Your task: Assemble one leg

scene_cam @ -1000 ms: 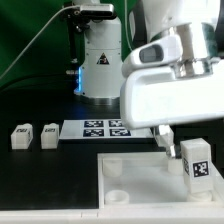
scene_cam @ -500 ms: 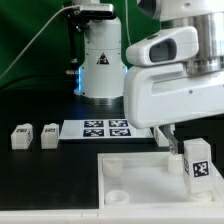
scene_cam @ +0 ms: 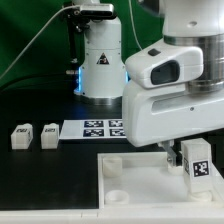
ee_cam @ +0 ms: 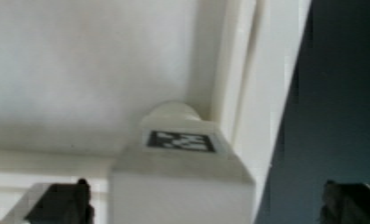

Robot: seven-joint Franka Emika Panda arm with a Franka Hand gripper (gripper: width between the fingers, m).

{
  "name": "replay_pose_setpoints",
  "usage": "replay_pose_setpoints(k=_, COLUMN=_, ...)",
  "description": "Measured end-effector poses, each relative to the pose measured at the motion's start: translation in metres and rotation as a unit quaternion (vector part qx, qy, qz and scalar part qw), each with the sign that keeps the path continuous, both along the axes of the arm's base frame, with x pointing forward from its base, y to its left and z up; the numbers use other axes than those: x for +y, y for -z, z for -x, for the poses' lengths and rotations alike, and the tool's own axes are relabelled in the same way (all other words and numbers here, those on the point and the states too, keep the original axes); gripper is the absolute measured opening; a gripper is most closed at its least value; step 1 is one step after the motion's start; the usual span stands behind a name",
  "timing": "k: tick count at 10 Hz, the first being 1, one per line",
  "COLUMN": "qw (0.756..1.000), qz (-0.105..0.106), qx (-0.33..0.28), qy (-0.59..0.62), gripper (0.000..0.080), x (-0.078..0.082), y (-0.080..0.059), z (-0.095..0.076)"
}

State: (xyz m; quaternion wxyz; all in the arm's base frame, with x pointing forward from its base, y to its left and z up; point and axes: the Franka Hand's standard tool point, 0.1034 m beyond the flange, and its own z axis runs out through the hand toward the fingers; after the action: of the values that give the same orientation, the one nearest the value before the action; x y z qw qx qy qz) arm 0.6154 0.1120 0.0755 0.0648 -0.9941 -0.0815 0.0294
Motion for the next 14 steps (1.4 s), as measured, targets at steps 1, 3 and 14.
replay_pose_setpoints(k=1, qw=1.0, qz=0.0, qx=-0.002, qy=0.007, gripper=0.0637, x=0.0021, y=-0.0007, z=-0.0009)
replay_pose_setpoints(k=3, qw=1.0, qz=0.0, qx=-0.002, qy=0.006, gripper=0.0467, x=0.0016, y=-0.0005, z=-0.0009)
replay_pose_setpoints(k=14, qw=0.785, qz=-0.025, qx=0.092, qy=0.612, gripper=0.0294, x=0.0009, y=0.0021, z=-0.0062)
